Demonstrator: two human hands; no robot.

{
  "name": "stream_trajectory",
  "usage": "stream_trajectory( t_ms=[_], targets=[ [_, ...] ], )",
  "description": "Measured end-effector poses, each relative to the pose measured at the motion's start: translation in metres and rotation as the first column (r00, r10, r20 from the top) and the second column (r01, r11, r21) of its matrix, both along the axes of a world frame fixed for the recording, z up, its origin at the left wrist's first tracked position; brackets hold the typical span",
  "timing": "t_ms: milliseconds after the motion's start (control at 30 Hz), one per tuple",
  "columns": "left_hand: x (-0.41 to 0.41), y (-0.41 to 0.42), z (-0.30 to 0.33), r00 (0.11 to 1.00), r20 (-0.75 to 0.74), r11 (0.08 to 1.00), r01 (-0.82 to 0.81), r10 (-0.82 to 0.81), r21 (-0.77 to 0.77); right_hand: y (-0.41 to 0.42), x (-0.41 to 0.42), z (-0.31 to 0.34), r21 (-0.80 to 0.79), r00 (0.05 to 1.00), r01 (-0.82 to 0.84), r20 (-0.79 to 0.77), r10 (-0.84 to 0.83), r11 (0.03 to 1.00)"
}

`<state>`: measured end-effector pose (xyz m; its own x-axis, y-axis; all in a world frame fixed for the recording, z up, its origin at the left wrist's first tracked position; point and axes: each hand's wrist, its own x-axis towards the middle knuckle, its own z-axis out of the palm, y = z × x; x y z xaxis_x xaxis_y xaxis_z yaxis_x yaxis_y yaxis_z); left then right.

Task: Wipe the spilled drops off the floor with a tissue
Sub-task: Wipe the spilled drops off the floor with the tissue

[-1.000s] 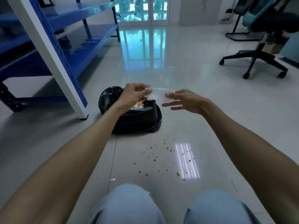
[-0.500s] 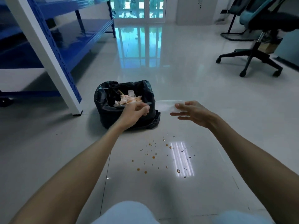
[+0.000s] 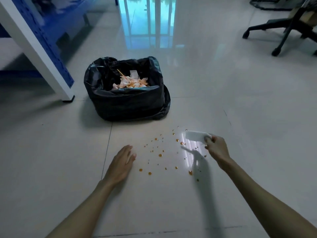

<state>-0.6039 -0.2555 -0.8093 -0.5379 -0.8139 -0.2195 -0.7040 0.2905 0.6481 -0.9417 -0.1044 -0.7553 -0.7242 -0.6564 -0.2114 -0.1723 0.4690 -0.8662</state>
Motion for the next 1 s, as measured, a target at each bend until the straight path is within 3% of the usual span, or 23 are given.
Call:
stream_trajectory(
  t_ms=[67, 133, 200, 267, 400, 533, 667, 1000],
  targets=[
    [0.004, 0.007, -0.018, 1.000, 0.025, 0.999, 0.011, -0.010, -0.052, 0.014, -0.002, -0.015, 0.005, 0.945, 0.021, -0.326, -0.018, 1.000],
    [0.004, 0.017, -0.030, 0.999, 0.039, 0.988, 0.012, -0.006, -0.154, 0.027, -0.003, -0.035, 0.119, 0.838, -0.107, -0.523, 0.154, 0.987],
    [0.001, 0.020, -0.039, 0.999, 0.047, 0.964, -0.002, 0.015, -0.266, 0.037, 0.002, -0.064, 0.365, 0.664, -0.251, -0.608, 0.434, 0.896],
    [-0.001, 0.019, -0.042, 0.999, 0.030, 0.954, -0.024, 0.034, -0.297, 0.041, 0.008, -0.089, 0.481, 0.536, -0.294, -0.632, 0.559, 0.826],
    [-0.001, 0.019, -0.046, 0.999, 0.031, 0.956, -0.017, 0.027, -0.292, 0.036, 0.020, -0.104, 0.484, 0.523, -0.213, -0.677, 0.517, 0.849],
    [0.005, 0.013, -0.050, 0.999, 0.049, 0.956, 0.013, 0.001, -0.292, 0.018, 0.031, -0.106, 0.465, 0.575, -0.153, -0.676, 0.461, 0.872],
    [0.011, 0.003, -0.049, 0.998, 0.058, 0.920, 0.031, -0.009, -0.391, -0.005, 0.038, -0.104, 0.454, 0.596, -0.115, -0.680, 0.427, 0.883],
    [0.011, -0.002, -0.053, 0.998, 0.040, 0.935, -0.030, 0.047, -0.354, -0.086, 0.096, -0.102, 0.423, 0.605, -0.307, -0.604, 0.518, 0.852]
  ],
)
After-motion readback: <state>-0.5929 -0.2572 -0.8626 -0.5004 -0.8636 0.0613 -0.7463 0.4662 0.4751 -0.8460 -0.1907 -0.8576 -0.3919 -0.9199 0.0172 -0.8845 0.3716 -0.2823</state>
